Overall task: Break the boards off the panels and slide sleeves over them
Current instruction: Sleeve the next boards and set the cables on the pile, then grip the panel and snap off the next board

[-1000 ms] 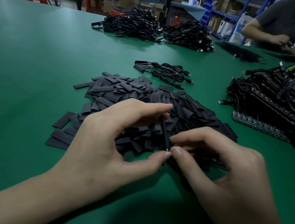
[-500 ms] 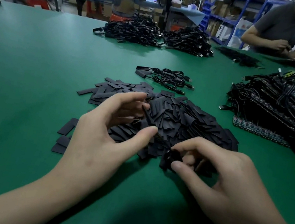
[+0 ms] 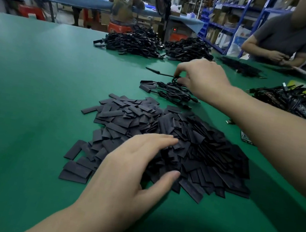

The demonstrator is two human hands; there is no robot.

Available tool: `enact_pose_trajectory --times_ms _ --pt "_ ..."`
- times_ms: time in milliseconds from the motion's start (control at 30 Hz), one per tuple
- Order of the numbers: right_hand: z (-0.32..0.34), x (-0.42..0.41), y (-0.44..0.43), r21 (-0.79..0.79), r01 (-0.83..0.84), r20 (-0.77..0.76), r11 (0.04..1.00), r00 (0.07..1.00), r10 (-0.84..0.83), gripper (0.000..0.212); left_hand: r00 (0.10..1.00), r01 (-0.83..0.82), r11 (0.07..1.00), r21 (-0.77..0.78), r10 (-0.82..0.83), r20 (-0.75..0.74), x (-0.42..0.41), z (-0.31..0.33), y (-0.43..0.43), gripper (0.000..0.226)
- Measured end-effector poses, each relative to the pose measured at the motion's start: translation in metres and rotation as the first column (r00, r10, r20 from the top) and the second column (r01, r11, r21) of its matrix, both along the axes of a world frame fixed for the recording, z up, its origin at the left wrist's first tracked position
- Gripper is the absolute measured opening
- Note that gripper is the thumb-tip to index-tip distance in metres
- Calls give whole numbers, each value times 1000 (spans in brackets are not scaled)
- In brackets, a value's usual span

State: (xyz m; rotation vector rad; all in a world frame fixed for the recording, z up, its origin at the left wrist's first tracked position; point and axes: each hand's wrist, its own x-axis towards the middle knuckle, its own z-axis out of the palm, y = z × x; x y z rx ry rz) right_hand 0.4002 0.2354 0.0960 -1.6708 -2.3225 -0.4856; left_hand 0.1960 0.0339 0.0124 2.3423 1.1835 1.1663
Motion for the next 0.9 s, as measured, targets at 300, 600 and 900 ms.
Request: enact_pose_trajectory --times_ms 300,600,900 --pt "-30 -40 38 -61 -28 -114 998 993 21 30 996 64 998 -9 -64 -60 0 -1 2 43" --pt "-52 10 -125 -23 -70 -390 997 919 55 18 997 50 999 -14 -51 -50 1 -1 3 34" --pt "-83 52 -183 -11 67 -619 998 783 -59 21 990 49 998 27 -45 -134 11 6 -4 32"
